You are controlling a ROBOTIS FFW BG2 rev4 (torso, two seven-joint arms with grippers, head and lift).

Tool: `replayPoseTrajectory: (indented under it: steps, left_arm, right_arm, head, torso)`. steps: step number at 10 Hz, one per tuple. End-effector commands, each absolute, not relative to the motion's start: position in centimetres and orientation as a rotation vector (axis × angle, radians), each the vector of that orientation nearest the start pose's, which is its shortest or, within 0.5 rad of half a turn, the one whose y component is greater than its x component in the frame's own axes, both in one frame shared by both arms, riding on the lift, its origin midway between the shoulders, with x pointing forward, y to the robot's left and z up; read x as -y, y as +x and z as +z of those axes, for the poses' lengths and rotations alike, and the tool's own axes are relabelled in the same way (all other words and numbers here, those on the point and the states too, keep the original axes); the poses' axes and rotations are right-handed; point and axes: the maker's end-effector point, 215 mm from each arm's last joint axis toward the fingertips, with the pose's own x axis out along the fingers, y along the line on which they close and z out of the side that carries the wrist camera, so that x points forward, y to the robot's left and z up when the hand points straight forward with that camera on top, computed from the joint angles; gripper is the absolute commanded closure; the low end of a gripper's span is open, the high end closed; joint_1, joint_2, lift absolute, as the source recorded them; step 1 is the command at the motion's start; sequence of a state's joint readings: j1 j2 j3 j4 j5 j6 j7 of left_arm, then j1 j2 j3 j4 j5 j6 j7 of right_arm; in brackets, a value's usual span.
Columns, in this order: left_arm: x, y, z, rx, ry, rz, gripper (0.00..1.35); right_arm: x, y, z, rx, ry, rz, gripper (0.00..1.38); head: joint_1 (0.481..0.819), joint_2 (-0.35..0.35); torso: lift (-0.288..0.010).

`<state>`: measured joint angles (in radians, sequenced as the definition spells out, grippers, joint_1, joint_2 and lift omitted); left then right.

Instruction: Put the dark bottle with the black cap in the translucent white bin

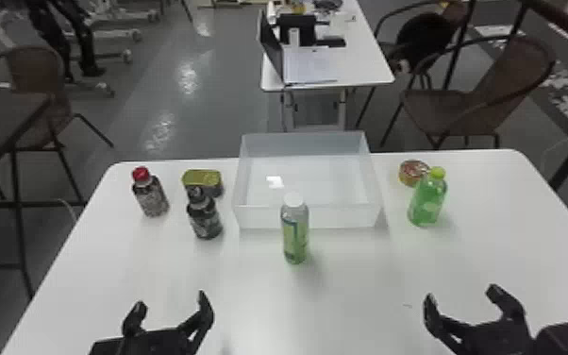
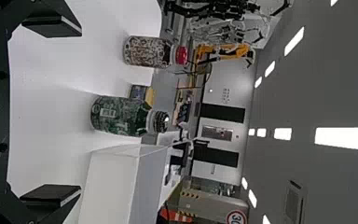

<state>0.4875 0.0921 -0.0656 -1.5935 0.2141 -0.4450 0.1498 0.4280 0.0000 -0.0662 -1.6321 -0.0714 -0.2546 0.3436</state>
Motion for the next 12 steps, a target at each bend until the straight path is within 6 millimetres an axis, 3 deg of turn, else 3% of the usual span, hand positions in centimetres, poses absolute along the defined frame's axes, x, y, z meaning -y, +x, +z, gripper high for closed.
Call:
replayPoseTrajectory:
  steps: [1,6,12]
  left_arm:
    - [-26.6,41.0,-45.1,-0.047,-0.147,0.125,0.12]
    - [-26.6,45.5,-47.5,-0.109,-0.103,0.013,0.11]
    - [-25.0,53.7,-49.4,-0.170,0.006,-0.198,0.11]
  right_arm:
    - [19.8,42.8,-44.8,-0.100,0.064,0.259,0.09]
    - [19.2,43.0,-45.1,-0.105,0.076,0.268,0.09]
    - [18.8,43.2,-45.2,-0.105,0.086,0.273,0.09]
  head:
    - [0.695,0.096]
    - [0.695,0.084]
    - [0.695,0.070]
  torso:
    - [-0.056]
    - [-0.056]
    - [-0.056]
